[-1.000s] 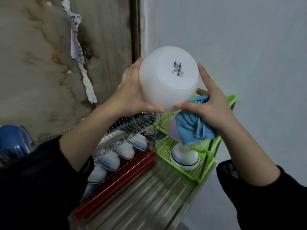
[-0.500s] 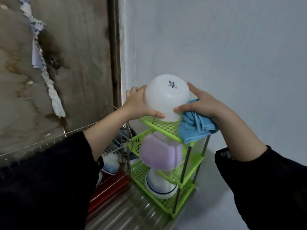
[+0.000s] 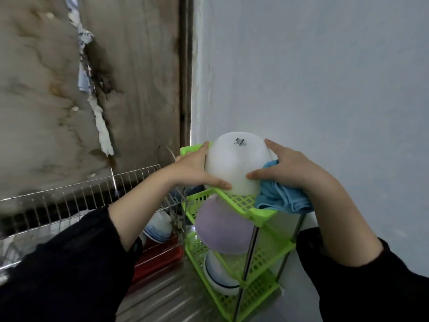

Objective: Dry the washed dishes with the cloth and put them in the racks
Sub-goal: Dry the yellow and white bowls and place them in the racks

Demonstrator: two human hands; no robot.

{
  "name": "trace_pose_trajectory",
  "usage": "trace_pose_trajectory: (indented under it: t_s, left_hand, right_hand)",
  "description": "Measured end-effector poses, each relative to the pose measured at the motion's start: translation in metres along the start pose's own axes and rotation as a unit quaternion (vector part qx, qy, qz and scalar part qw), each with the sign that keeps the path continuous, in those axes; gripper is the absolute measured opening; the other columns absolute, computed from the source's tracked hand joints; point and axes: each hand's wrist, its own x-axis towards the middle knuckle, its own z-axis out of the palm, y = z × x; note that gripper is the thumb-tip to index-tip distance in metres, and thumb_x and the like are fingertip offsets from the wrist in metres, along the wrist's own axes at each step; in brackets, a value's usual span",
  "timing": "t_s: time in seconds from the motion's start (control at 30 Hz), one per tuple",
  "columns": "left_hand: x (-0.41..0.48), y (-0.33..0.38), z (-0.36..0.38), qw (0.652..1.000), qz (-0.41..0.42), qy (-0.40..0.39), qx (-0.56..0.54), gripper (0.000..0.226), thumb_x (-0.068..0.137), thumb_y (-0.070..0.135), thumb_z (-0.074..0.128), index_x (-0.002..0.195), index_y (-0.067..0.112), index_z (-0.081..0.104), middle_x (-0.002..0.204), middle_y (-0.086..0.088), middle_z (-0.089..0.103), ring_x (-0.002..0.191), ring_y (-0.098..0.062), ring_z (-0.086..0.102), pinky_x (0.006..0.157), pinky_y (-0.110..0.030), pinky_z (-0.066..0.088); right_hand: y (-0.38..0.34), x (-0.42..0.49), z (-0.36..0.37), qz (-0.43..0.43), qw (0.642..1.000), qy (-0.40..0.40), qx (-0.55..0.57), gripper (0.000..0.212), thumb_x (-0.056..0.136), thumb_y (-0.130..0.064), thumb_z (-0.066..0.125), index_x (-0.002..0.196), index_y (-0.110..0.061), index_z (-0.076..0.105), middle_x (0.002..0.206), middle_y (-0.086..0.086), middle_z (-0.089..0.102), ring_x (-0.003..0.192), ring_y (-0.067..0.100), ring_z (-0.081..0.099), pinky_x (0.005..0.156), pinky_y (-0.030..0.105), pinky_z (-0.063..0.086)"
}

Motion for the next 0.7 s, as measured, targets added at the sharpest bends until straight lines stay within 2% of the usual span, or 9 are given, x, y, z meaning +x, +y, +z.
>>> trace_pose_trajectory:
  t_s: [0.1,0.17,0.27,0.4,0.6,0.7]
  left_hand:
    - [-0.011,-0.001,0.003,0.998,0.029,0.032,-0.054,0.123,0.046,0.068,0.084,0.150,0.033,0.027,0.145,0.010,0.045,0.136,-0.016,0.039,0.115,-0.042,0.031]
    - [-0.021,-0.004,0.003,0.995,0.029,0.061,-0.067,0.110,0.056,0.061,0.084,0.148,0.027,0.034,0.148,0.005,0.043,0.139,-0.017,0.036,0.115,-0.041,0.031]
    - [-0.046,-0.009,-0.003,0.993,0.020,0.113,0.003,0.097,0.062,0.070,0.072,0.142,0.023,0.045,0.145,-0.002,0.045,0.136,-0.021,0.039,0.112,-0.045,0.033]
    - [-0.103,-0.020,-0.025,0.977,0.014,0.184,0.104,0.057,0.082,0.058,0.065,0.129,0.027,0.058,0.135,0.002,0.050,0.128,-0.017,0.044,0.106,-0.046,0.037]
    - [-0.226,-0.051,-0.061,0.958,-0.065,0.228,0.159,0.041,0.084,0.056,0.060,0.117,0.031,0.066,0.117,0.009,0.066,0.113,-0.016,0.058,0.096,-0.044,0.046]
    - [-0.302,-0.070,-0.078,0.947,-0.120,0.246,0.167,0.037,0.086,0.053,0.060,0.114,0.029,0.069,0.113,0.010,0.070,0.109,-0.014,0.063,0.093,-0.036,0.048]
  right_hand:
    - [-0.004,-0.008,0.005,0.005,0.998,0.054,-0.033,0.092,0.073,-0.045,0.079,0.150,-0.034,0.031,0.142,0.005,0.048,0.124,0.026,0.050,0.097,0.037,0.044]
    - [-0.011,-0.019,0.009,-0.011,0.992,0.109,-0.070,0.081,0.076,-0.046,0.075,0.146,-0.034,0.037,0.133,0.005,0.055,0.120,0.028,0.053,0.087,0.036,0.043]
    - [-0.024,-0.043,0.015,-0.050,0.982,0.176,-0.044,0.064,0.077,-0.045,0.072,0.136,-0.037,0.047,0.114,0.002,0.060,0.110,0.029,0.056,0.083,0.036,0.044]
    - [-0.052,-0.083,0.040,-0.172,0.955,0.233,0.061,0.042,0.075,-0.045,0.071,0.115,-0.036,0.062,0.088,-0.006,0.064,0.089,0.023,0.061,0.079,0.042,0.053]
    - [-0.117,-0.135,0.109,-0.268,0.941,0.181,0.097,0.027,0.077,-0.041,0.076,0.101,-0.031,0.070,0.077,-0.009,0.063,0.074,0.013,0.060,0.071,0.038,0.052]
    - [-0.155,-0.164,0.154,-0.291,0.942,0.125,0.109,0.024,0.078,-0.041,0.076,0.097,-0.029,0.070,0.077,-0.007,0.067,0.072,0.013,0.061,0.069,0.038,0.053]
